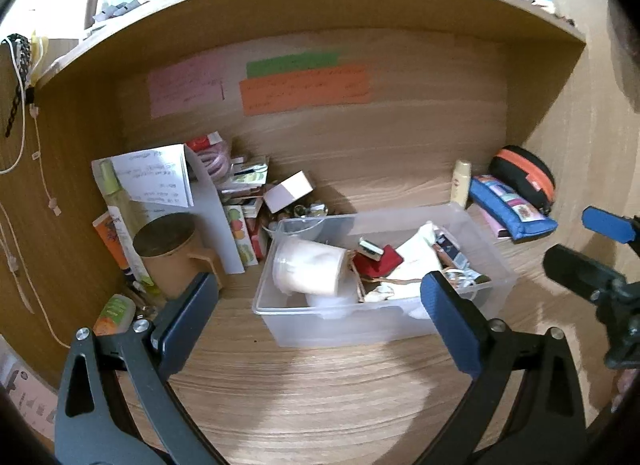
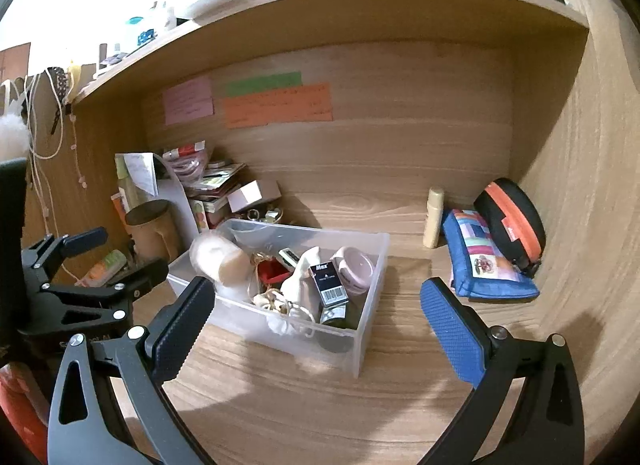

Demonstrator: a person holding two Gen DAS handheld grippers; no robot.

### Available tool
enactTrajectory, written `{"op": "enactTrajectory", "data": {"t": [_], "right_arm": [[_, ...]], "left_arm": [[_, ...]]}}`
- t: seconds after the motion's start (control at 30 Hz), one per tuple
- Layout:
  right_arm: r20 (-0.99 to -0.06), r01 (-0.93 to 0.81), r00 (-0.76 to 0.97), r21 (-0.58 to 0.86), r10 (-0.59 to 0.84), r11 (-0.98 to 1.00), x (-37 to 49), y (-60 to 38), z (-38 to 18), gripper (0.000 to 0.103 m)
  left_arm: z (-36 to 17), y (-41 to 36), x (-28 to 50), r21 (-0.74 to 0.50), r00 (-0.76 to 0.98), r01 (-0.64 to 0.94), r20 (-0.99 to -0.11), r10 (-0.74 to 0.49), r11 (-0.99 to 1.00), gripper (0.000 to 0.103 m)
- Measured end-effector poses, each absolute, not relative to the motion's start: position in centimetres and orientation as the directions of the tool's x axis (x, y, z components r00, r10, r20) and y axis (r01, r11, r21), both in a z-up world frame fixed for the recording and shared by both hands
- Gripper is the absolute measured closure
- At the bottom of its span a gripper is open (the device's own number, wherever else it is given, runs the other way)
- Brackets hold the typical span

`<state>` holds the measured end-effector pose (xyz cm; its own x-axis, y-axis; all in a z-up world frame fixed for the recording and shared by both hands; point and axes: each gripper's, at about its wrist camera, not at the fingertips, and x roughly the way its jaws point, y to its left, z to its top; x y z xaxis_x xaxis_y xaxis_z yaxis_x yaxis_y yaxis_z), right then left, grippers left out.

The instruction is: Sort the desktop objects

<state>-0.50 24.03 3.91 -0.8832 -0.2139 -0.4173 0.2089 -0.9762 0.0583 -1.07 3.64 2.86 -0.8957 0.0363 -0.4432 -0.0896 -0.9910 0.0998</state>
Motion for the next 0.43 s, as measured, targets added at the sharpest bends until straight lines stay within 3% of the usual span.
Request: {"op": "enactTrajectory", "data": {"t": [0.43], "right_arm": [[-0.454,0.161,-0.875,0.049,-0.166,-0.986,-0.3,24.2,3.1,0.000]], "left_arm": [[2.8,3.6,0.5,0.088,-0.903,-0.158,-0.417,0.108,-0.984,0.001]]}}
